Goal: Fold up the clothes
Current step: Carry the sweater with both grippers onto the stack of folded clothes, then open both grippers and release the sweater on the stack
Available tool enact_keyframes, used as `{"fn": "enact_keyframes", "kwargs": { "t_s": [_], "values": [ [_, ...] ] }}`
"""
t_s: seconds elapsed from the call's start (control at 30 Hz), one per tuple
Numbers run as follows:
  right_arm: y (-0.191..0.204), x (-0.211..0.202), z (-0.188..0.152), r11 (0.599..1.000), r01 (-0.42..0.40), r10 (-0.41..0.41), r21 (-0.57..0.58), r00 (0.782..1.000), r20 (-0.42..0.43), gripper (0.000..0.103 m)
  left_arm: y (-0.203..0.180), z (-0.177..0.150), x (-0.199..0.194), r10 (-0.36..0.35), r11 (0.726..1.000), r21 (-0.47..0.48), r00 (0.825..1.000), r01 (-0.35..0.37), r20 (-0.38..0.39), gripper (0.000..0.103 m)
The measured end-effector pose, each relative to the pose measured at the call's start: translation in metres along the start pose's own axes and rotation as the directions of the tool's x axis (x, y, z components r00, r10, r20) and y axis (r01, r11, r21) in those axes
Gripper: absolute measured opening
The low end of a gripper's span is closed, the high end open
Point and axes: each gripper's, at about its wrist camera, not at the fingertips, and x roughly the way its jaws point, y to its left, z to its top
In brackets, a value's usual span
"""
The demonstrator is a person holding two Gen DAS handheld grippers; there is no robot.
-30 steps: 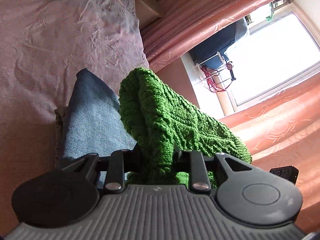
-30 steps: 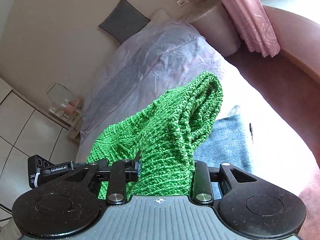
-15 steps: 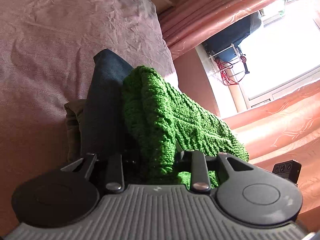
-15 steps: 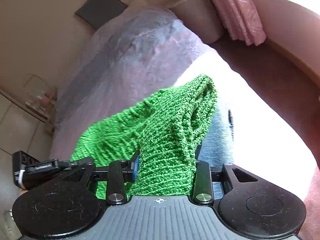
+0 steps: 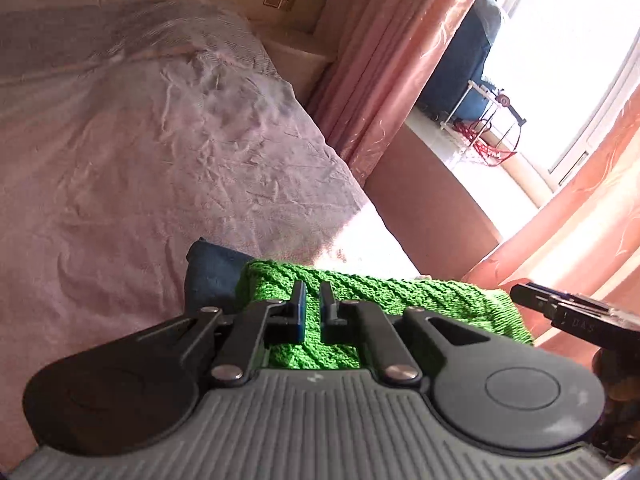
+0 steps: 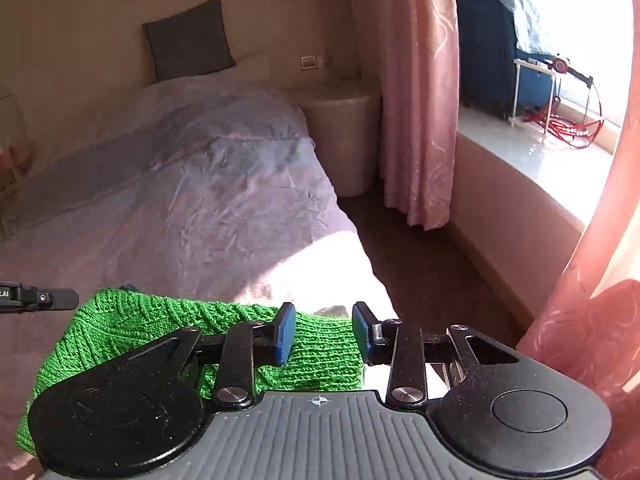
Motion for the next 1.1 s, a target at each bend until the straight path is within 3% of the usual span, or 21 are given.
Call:
{"fn": "enact_keyframes", "kwargs": {
  "t_s": [0.13,0.3,0.43,0.53,0.63,0.73,0.93,1.1],
  "values": [
    [0.015,0.038,-0.021,0.998,0.029,-0.03,-0.063,0.999,-0.017,0.036,0.007,-0.021,0.029,0.057,0.997,-0.052,0.998,-0.056,0.017,0.0],
    [0.016,0.066,-0.053,0.99,0.043,-0.045,-0.132,0.999,-0.012,0.036,0.02,-0.044,0.036,0.039,0.997,-0.066,0.996,-0.034,0.078,0.003],
    [0.012,0.052,-0.047,0.993,0.023,-0.025,-0.112,1.0,-0.009,0.036,0.021,-0.044,0.02,0.02,0.998,-0.056,0.996,-0.015,0.089,0.003],
    [0.011,0.015,-0.045,0.997,-0.005,0.006,-0.076,1.0,0.017,0.036,0.014,-0.046,-0.009,0.009,1.0,-0.029,0.994,-0.005,0.109,0.0],
    [0.016,-0.023,-0.057,0.999,-0.036,0.038,-0.041,0.999,0.032,0.036,0.003,-0.061,-0.047,-0.019,1.0,0.024,0.992,0.016,0.126,0.0],
    [0.026,-0.047,-0.077,0.998,-0.041,0.042,-0.041,0.999,0.018,0.036,-0.009,-0.088,-0.068,0.01,0.994,0.103,0.995,-0.02,0.098,0.0],
    [0.035,-0.028,-0.121,0.999,-0.002,-0.005,-0.053,0.991,-0.137,0.036,-0.01,-0.129,-0.054,0.122,0.984,0.129,0.992,-0.123,0.015,0.0],
    [0.033,-0.029,-0.113,0.998,0.0,-0.009,-0.056,0.985,-0.171,0.036,-0.012,-0.126,-0.055,0.148,0.985,0.085,0.989,-0.148,0.012,0.0]
  ]
}}
